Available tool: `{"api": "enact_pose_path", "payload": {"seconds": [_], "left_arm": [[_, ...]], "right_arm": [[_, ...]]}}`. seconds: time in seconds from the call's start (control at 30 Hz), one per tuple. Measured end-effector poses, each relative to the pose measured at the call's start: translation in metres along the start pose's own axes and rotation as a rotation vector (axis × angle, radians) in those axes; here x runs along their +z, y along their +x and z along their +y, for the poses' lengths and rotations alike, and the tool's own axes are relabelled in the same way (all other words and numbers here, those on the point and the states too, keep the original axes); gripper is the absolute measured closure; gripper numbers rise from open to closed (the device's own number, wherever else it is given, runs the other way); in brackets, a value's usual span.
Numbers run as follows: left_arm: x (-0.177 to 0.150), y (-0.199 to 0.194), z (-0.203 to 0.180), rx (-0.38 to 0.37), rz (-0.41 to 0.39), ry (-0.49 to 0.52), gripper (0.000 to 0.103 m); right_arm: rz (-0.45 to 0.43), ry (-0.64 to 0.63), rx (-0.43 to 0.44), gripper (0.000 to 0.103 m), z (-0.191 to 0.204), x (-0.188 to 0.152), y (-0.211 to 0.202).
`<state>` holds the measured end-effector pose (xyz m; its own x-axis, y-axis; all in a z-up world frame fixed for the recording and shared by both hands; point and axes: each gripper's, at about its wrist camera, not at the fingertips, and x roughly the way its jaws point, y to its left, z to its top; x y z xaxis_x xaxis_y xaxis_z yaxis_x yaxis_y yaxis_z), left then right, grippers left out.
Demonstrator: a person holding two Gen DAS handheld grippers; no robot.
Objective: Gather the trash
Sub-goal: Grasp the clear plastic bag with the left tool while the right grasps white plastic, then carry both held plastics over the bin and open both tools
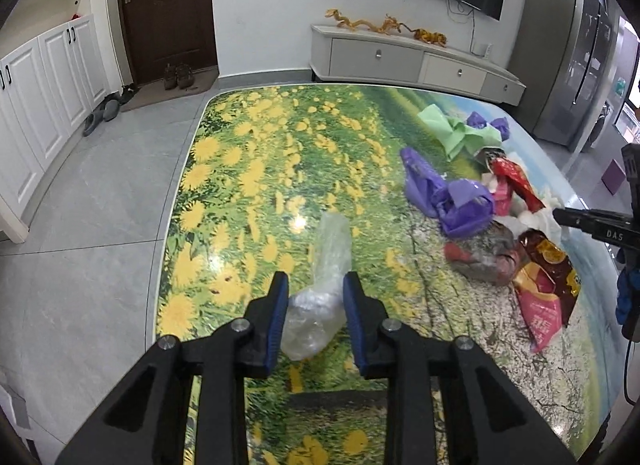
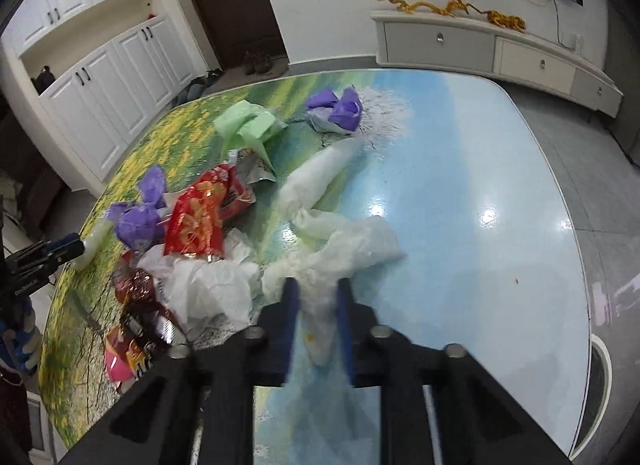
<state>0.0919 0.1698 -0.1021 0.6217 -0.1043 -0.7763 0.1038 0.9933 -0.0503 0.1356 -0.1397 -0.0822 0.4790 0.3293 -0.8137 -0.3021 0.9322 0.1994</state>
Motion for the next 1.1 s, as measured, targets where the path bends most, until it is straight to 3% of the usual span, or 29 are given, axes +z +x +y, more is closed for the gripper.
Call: {"api": "enact_pose_path", "payload": {"seconds": [0.3, 0.33, 0.37, 0.6, 0.73, 0.87, 0.93, 0.97, 1.0, 1.1], "left_arm": [[0.009, -0.030, -0.030, -0.072, -0.067, -0.047, 0.088], [0.013, -0.036, -0.038, -0.081, -0.081, -0.036, 0.092], [0.019, -0.043, -0.048, -0.101, -0.092, -0.020, 0.103], [0.063, -0.060, -0.141, -0.260, -0.152, 0.095, 0.103], [0.076, -0.058, -0.166, -0.280, -0.151, 0.121, 0.103], [0.072, -0.057, -0.148, -0.235, -0.107, 0.077, 0.097], [0.062, -0.056, -0.134, -0.188, -0.085, 0.051, 0.079], [0.054, -0.056, -0.126, -0.156, -0.075, 0.033, 0.056], [0.048, -0.056, -0.120, -0.132, -0.071, 0.017, 0.043], [0.025, -0.048, -0.099, -0.075, -0.025, -0.036, 0.043]], "right_arm": [[-0.126, 0.025, 0.050, 0.094, -0.024, -0.019, -0.064], [-0.141, 0.029, 0.053, 0.094, -0.028, -0.021, -0.073], [-0.161, 0.037, 0.055, 0.094, -0.033, -0.024, -0.083], [-0.258, 0.122, -0.003, 0.094, -0.084, -0.045, -0.138], [-0.273, 0.191, -0.048, 0.094, -0.123, -0.069, -0.161], [-0.291, 0.232, -0.065, 0.094, -0.144, -0.084, -0.171], [-0.301, 0.240, -0.070, 0.094, -0.148, -0.087, -0.174], [-0.305, 0.241, -0.073, 0.094, -0.149, -0.087, -0.175], [-0.311, 0.243, -0.074, 0.094, -0.150, -0.088, -0.176], [-0.329, 0.258, -0.070, 0.094, -0.153, -0.089, -0.178]]}}
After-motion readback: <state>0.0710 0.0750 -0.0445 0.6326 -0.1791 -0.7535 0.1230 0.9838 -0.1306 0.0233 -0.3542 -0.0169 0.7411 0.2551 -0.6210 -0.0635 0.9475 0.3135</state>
